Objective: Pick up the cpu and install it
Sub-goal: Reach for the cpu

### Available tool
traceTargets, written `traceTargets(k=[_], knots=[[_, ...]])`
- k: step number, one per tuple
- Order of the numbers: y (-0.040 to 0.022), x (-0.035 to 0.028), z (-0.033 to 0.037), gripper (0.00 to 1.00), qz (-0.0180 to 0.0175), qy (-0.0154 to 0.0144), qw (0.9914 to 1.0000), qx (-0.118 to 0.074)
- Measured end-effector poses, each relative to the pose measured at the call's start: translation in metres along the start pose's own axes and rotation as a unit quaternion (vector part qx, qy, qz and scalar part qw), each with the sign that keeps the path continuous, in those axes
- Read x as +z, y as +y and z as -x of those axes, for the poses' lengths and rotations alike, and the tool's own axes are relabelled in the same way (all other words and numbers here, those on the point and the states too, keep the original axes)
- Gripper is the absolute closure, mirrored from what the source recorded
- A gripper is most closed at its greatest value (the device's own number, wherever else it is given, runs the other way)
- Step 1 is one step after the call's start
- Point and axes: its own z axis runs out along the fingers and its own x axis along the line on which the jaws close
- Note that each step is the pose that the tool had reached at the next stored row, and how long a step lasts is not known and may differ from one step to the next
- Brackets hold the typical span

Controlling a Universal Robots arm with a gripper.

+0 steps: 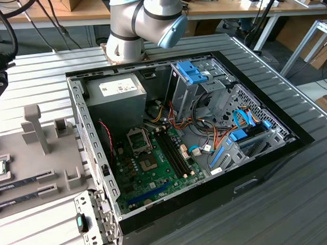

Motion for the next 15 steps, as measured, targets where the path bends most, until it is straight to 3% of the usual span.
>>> traceTargets(k=[15], knots=[[0.0001, 0.0098, 0.0003, 0.89, 0.0000, 0.0000, 1.00000, 0.000]])
